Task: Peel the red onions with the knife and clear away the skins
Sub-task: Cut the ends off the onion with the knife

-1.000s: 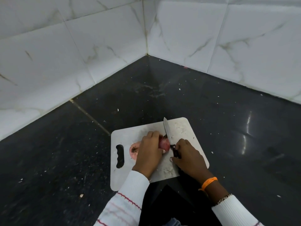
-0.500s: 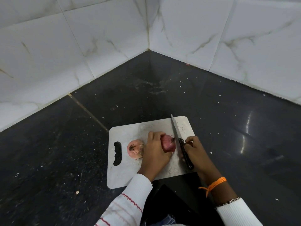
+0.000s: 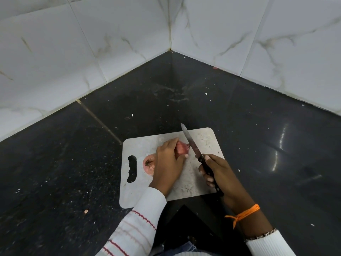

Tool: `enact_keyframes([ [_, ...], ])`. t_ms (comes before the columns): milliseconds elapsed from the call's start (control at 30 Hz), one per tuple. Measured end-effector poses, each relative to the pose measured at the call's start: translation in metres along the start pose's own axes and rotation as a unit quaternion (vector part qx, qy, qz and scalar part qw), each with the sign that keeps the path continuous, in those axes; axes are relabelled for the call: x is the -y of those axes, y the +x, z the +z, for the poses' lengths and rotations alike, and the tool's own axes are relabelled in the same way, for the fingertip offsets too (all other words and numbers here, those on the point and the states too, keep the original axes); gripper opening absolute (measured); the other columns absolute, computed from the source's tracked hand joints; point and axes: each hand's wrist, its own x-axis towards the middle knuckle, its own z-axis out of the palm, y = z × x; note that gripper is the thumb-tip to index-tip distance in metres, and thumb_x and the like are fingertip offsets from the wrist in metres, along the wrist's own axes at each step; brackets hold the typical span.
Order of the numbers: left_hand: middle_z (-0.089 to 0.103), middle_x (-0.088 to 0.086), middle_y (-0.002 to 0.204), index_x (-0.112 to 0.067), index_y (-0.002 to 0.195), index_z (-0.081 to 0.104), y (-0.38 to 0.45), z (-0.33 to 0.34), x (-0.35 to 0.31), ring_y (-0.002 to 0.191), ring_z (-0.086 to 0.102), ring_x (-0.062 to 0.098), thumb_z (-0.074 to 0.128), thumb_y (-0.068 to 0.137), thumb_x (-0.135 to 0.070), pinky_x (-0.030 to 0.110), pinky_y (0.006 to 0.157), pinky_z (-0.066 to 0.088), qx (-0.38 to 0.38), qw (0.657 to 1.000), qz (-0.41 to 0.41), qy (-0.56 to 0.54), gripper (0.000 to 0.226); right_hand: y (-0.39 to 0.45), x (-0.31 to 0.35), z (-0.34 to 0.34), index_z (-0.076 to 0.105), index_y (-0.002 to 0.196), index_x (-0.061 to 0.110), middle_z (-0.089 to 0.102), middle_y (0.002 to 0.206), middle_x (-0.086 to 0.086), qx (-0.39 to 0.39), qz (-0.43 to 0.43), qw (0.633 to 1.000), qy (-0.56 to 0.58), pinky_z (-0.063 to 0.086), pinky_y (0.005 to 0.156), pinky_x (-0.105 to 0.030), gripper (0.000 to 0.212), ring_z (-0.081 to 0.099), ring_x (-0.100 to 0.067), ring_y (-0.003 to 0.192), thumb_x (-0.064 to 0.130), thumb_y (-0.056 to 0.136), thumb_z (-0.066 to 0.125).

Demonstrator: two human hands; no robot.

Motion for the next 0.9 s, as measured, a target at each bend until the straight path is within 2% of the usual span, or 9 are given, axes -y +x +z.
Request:
enact_keyframes([
  [167,0.045,0.005,0.142,-0.015,0.14,0.039,-0.001,-0.001,0.0,0.13,0.042,0.02,0.058,0.09,-0.022,0.03,0.109,0.033,0.005,1.0,0.006,-0.02,0.054,-0.005,-0.006,0.004,0.056,0.108,-0.003,0.047,0.057,-0.001,0.018,0.007,1.0,0.015,0.026,0.036,-0.015,0.033,0.028,-0.004,0.038,0.017,0.101,0.031],
  [333,0.047,0.004,0.138,-0.017,0.139,0.041,-0.001,0.001,0.0,0.125,0.044,0.018,0.062,0.087,-0.025,0.029,0.105,0.038,-0.003,1.0,0.002,-0.03,0.057,-0.004,-0.009,0.005,0.059,0.107,0.002,0.047,0.059,-0.002,0.006,-0.004,1.0,-0.015,0.026,0.038,-0.016,0.034,0.028,-0.004,0.04,0.019,0.101,0.03],
  [433,0.043,0.003,0.141,-0.018,0.141,0.037,-0.001,0.004,-0.001,0.128,0.039,0.019,0.059,0.089,-0.023,0.026,0.104,0.034,0.011,0.999,0.01,-0.033,0.057,-0.002,-0.008,0.005,0.06,0.106,0.004,0.046,0.06,-0.003,-0.006,0.002,1.0,-0.006,0.027,0.037,-0.016,0.035,0.029,-0.004,0.039,0.019,0.102,0.029],
  [533,0.035,0.002,0.147,-0.019,0.145,0.029,-0.001,0.006,0.0,0.134,0.032,0.02,0.056,0.091,-0.021,0.03,0.109,0.03,0.033,0.999,0.014,-0.011,0.06,-0.001,-0.008,0.004,0.062,0.105,0.005,0.047,0.059,-0.002,-0.014,0.012,1.0,0.012,0.027,0.037,-0.015,0.036,0.029,-0.003,0.038,0.019,0.102,0.029],
  [633,0.031,0.002,0.149,-0.021,0.146,0.025,-0.001,0.008,0.001,0.136,0.03,0.02,0.056,0.091,-0.016,0.03,0.11,0.03,0.051,0.999,0.016,-0.01,0.064,0.001,-0.008,0.004,0.063,0.103,0.01,0.049,0.059,-0.001,-0.041,0.012,0.999,0.005,0.029,0.038,-0.016,0.03,0.033,-0.004,0.038,0.018,0.1,0.034],
  [767,0.032,0.0,0.148,-0.025,0.145,0.027,-0.006,0.011,-0.002,0.134,0.033,0.019,0.056,0.091,-0.016,0.026,0.107,0.031,0.026,0.999,0.005,-0.026,0.062,0.006,-0.009,0.004,0.062,0.105,0.016,0.05,0.058,-0.001,-0.084,-0.024,0.995,-0.046,0.036,0.048,-0.02,0.019,0.043,-0.007,0.048,0.016,0.097,0.044],
  [900,0.039,0.001,0.144,-0.022,0.144,0.027,-0.009,0.011,-0.003,0.129,0.039,0.02,0.055,0.091,-0.02,0.03,0.105,0.034,0.016,0.997,-0.024,-0.075,0.06,0.009,-0.009,0.004,0.059,0.099,0.013,0.049,0.057,-0.002,-0.08,-0.035,0.996,-0.009,0.041,0.048,-0.015,0.01,0.046,-0.004,0.047,0.01,0.09,0.056],
])
